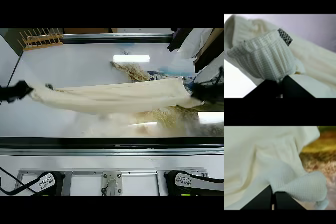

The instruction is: Fold the clothes and pants, and hang the long-sleeved shirts on hangers.

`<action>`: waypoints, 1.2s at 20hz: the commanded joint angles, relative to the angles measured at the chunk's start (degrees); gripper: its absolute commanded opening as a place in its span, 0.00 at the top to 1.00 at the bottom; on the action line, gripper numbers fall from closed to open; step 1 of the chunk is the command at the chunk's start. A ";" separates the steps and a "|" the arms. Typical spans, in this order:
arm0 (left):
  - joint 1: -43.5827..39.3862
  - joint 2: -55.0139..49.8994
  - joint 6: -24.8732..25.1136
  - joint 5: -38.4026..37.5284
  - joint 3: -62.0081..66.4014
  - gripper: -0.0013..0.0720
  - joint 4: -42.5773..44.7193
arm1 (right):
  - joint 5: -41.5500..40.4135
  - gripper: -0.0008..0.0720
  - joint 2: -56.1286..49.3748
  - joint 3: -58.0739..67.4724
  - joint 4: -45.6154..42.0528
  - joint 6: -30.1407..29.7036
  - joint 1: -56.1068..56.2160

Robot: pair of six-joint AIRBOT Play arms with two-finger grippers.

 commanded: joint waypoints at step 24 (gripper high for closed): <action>15.06 16.63 11.34 0.04 -41.48 0.96 19.65 | -3.02 0.97 23.06 -47.95 -18.16 -4.66 -2.69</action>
